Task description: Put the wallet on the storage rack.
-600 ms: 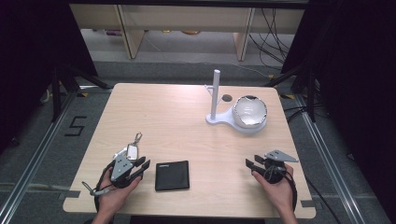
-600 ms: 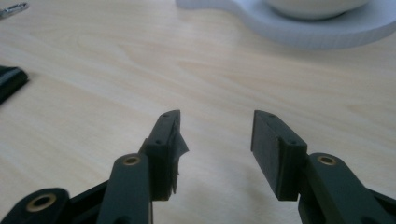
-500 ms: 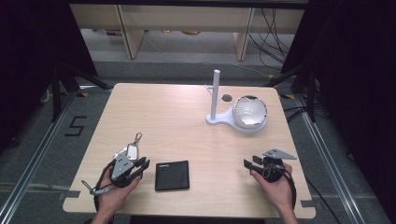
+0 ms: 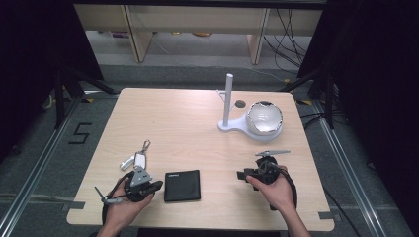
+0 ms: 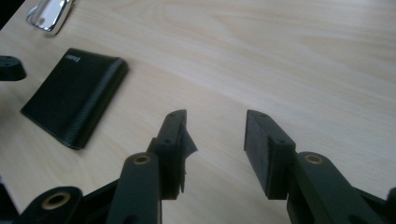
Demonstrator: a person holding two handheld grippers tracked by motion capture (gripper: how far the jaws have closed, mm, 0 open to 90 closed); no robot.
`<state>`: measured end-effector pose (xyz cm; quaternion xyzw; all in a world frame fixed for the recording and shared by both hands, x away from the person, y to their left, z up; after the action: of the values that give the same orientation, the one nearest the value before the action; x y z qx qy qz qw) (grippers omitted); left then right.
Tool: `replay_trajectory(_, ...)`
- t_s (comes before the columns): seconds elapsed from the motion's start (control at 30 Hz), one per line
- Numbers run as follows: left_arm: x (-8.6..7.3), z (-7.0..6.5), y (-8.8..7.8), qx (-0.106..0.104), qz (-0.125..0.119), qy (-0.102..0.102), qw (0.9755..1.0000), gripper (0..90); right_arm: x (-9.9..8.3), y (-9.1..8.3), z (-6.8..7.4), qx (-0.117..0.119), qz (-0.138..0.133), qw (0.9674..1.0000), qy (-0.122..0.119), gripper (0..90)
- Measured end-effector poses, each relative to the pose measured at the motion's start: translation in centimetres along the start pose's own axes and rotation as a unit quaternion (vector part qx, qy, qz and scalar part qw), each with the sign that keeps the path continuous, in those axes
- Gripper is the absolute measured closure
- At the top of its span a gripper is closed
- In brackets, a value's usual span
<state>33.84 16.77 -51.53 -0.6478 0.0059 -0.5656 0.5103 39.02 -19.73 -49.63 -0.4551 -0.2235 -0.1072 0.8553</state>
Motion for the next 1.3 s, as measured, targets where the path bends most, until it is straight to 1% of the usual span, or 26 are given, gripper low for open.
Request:
replay_trajectory(0.07, 0.0, -0.1, 0.2, -0.002, 0.003, -0.003, 1.0, 89.7, 0.4, 0.8, 1.3, 0.015, 0.013, 0.9998, 0.005, 60.1)
replay_trajectory(0.1, 0.0, 0.1, 0.1, -0.005, 0.015, 0.006, 0.9999, 89.7, 0.4, 0.8, 1.3, 0.015, 0.013, 0.9998, 0.005, 60.1)
replay_trajectory(0.13, 0.0, 0.0, 0.3, -0.009, 0.018, 0.005, 0.9998, 89.7, 0.6, 1.3, 2.2, 0.024, 0.037, 0.9986, 0.028, 59.8)
replay_trajectory(0.17, 0.0, 0.0, 0.3, -0.009, 0.018, 0.005, 0.9998, 89.6, 0.6, 1.3, 2.2, 0.024, 0.037, 0.9986, 0.028, 59.8)
replay_trajectory(0.2, -0.1, 0.1, 0.2, -0.015, 0.033, 0.021, 0.9991, 89.6, 0.8, 1.5, 2.2, 0.023, 0.042, 0.9988, 0.009, 59.7)
replay_trajectory(0.23, -0.1, 0.1, 0.3, -0.019, 0.038, 0.025, 0.9988, 89.6, 0.9, 1.9, 2.6, 0.022, 0.059, 0.9978, 0.019, 59.7)
replay_trajectory(0.27, -0.1, 0.1, 0.4, -0.02, 0.039, 0.025, 0.9987, 89.6, 1.0, 2.2, 2.8, 0.018, 0.063, 0.9978, 0.013, 59.7)
replay_trajectory(0.3, -0.1, 0.0, 0.5, -0.02, 0.036, 0.02, 0.9989, 89.6, 1.1, 2.6, 3.6, 0.018, 0.081, 0.9961, 0.03, 59.6)
replay_trajectory(0.33, -0.2, 0.0, 0.6, -0.023, 0.043, 0.025, 0.9985, 89.6, 1.1, 2.6, 3.6, 0.018, 0.081, 0.9961, 0.03, 59.6)
replay_trajectory(0.37, -0.2, 0.0, 0.7, -0.024, 0.045, 0.023, 0.9984, 89.6, 1.3, 3.2, 3.8, 0.017, 0.084, 0.9962, 0.017, 58.9)
replay_trajectory(0.43, -0.2, -0.1, 0.9, -0.028, 0.048, 0.022, 0.9982, 89.6, 1.3, 3.5, 3.8, 0.019, 0.089, 0.9959, 0.008, 58.6)
replay_trajectory(0.47, -0.2, -0.2, 0.9, -0.027, 0.047, 0.021, 0.9983, 89.6, 1.3, 3.7, 4.2, 0.022, 0.1, 0.9946, 0.018, 58.6)
replay_trajectory(0.5, -0.2, -0.2, 1.0, -0.029, 0.047, 0.022, 0.9982, 89.6, 1.3, 3.9, 4.2, 0.019, 0.101, 0.9946, 0.014, 58.5)
replay_trajectory(0.53, -0.2, -0.2, 1.1, -0.029, 0.048, 0.021, 0.9982, 89.6, 1.3, 4.3, 4.7, 0.022, 0.117, 0.9926, 0.024, 58.1)
replay_trajectory(0.57, -0.3, -0.2, 1.3, -0.028, 0.049, 0.018, 0.9983, 89.6, 1.4, 4.6, 4.6, 0.027, 0.112, 0.9934, 0.005, 57.6)
replay_trajectory(0.63, -0.4, -0.2, 1.3, -0.032, 0.052, 0.021, 0.9979, 89.6, 1.4, 4.7, 4.8, 0.023, 0.12, 0.9924, 0.016, 57.3)
replay_trajectory(0.7, -0.5, -0.3, 1.5, -0.029, 0.055, 0.016, 0.9979, 89.6, 1.5, 5.0, 5.1, 0.027, 0.118, 0.9925, 0.011, 56.9)
replay_trajectory(0.73, -0.5, -0.3, 1.5, -0.029, 0.058, 0.016, 0.9978, 89.6, 1.5, 5.0, 5.3, 0.026, 0.127, 0.9914, 0.016, 56.9)
replay_trajectory(0.77, -0.5, -0.4, 1.6, -0.026, 0.058, 0.007, 0.9979, 89.6, 1.6, 5.2, 5.5, 0.024, 0.127, 0.9915, 0.011, 56.7)
replay_trajectory(0.9, -0.5, -0.3, 1.6, -0.027, 0.059, 0.011, 0.9978, 89.6, 1.7, 5.6, 6.0, 0.035, 0.131, 0.9907, 0.009, 56.2)
replay_trajectory(0.93, -0.5, -0.3, 1.7, -0.028, 0.059, 0.01, 0.9979, 89.6, 1.7, 5.8, 5.9, 0.026, 0.135, 0.9906, 0.006, 56.1)
replay_trajectory(0.97, -0.4, -0.2, 1.7, -0.029, 0.058, 0.011, 0.9978, 89.6, 1.7, 6.1, 6.3, 0.033, 0.139, 0.9897, 0.004, 55.9)
replay_trajectory(1.07, -0.3, -0.1, 1.9, -0.028, 0.059, 0.009, 0.9978, 89.6, 1.7, 6.5, 6.6, 0.03, 0.142, 0.9894, 0.001, 55.7)
replay_trajectory(1.1, -0.2, -0.1, 1.9, -0.03, 0.06, 0.012, 0.9977, 89.6, 1.7, 6.7, 6.7, 0.04, 0.151, 0.9877, -0.003, 55.6)
replay_trajectory(1.27, 0.0, 0.0, 2.1, -0.032, 0.061, 0.012, 0.9975, 89.6, 1.6, 7.7, 7.4, 0.032, 0.167, 0.9855, -0.002, 55.1)
replay_trajectory(1.3, 0.0, -0.1, 2.1, -0.03, 0.06, 0.012, 0.9976, 89.6, 1.6, 8.0, 7.5, 0.023, 0.177, 0.984, -0.006, 54.9)
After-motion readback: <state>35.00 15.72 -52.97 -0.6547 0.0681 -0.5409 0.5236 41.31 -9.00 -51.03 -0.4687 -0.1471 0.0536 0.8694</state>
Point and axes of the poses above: each handheld gripper's, and its own axes: y roughly forward along the jaws, x roughly out of its top, z roughly to its left, the point moved 3 cm from there along y, roughly forward along the jaws, and after that the axes turned 14 degrees about y, right-handed, at the moved point
